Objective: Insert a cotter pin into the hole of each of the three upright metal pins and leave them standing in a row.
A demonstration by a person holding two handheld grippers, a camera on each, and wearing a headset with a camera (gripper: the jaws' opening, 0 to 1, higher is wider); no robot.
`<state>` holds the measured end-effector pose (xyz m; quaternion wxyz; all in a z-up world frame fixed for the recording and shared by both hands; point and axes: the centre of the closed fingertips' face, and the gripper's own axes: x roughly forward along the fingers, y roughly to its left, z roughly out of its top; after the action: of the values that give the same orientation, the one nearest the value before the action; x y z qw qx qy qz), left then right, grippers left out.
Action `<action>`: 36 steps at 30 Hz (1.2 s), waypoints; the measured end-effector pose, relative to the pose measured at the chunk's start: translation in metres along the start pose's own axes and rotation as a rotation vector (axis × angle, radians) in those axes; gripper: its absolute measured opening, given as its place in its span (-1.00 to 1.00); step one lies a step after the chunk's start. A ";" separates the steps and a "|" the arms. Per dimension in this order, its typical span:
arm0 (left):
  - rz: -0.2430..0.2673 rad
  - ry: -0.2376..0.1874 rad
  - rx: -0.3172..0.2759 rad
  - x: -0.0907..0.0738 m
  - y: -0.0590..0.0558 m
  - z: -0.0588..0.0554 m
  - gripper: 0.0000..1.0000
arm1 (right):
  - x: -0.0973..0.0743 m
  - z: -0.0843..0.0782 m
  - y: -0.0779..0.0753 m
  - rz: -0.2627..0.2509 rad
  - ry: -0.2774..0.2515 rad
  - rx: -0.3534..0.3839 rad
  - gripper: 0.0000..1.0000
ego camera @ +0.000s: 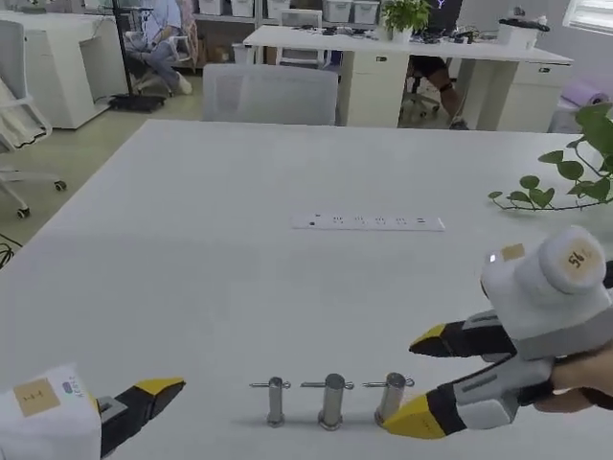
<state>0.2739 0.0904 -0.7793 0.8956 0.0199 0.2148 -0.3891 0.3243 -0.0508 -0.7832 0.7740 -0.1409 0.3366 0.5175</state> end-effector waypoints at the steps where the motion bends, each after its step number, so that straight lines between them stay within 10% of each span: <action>1: 0.002 0.006 0.001 -0.001 0.000 -0.001 0.96 | -0.002 0.000 0.001 -0.005 -0.007 0.005 0.40; 36: 0.155 0.010 -0.086 -0.037 0.014 -0.002 0.89 | -0.043 -0.032 0.037 -0.190 -0.148 0.267 0.93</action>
<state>0.2604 0.1255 -0.7687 0.9220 0.0000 0.2335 -0.3088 0.2692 -0.0838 -0.7729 0.8538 -0.0295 0.3296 0.4019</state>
